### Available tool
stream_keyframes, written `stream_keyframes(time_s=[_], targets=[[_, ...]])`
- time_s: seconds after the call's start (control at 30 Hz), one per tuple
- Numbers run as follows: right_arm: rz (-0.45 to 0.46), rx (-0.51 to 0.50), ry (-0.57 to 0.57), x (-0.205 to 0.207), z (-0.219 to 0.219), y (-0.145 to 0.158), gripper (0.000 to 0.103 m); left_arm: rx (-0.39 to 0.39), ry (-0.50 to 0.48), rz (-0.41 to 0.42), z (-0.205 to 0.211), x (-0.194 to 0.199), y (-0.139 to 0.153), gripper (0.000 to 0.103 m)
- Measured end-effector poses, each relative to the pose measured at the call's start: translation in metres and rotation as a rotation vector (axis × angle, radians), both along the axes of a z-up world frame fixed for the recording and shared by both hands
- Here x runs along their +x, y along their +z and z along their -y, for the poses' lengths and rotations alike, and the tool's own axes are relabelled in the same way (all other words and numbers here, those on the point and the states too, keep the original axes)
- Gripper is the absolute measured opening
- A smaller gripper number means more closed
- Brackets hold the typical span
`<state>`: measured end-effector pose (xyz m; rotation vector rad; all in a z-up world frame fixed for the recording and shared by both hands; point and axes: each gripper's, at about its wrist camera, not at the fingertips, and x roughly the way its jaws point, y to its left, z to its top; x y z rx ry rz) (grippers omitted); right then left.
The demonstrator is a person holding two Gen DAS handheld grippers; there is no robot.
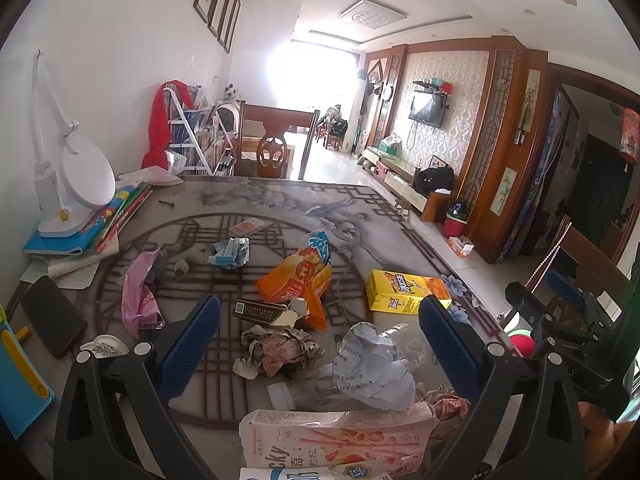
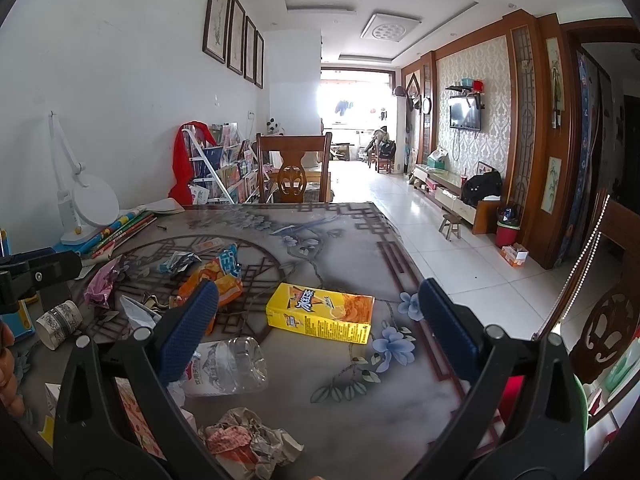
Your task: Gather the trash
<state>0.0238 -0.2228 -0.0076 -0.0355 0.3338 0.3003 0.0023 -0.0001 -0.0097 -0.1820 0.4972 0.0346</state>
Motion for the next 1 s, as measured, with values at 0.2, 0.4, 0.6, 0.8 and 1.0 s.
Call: stream_keyframes(time_s=[0.2,0.4,0.6,0.8,1.0], targets=[[-0.002,0.002,0.0,0.0006,-0.0002,-0.0003,0.098,-0.002,0.0,-0.003,-0.0004,0.0003,-0.0002,0.095],[-0.011,0.008,-0.001,0.0013,-0.0006,-0.0026,0.098,-0.002,0.0,-0.005,0.0005,0.0004,-0.0064,0.095],[-0.016,0.011,-0.003,0.0009,-0.0003,-0.0026,0.098,-0.004,-0.001,-0.007,0.0003,0.0007,-0.0069,0.095],[-0.019,0.014,-0.004,0.0014,0.0003,-0.0026,0.098,-0.006,-0.001,-0.01,-0.0003,0.0013,-0.0061,0.095],[-0.019,0.014,-0.004,0.0014,0.0004,-0.0028,0.098,-0.007,-0.001,-0.011,-0.0007,0.0017,-0.0059,0.095]])
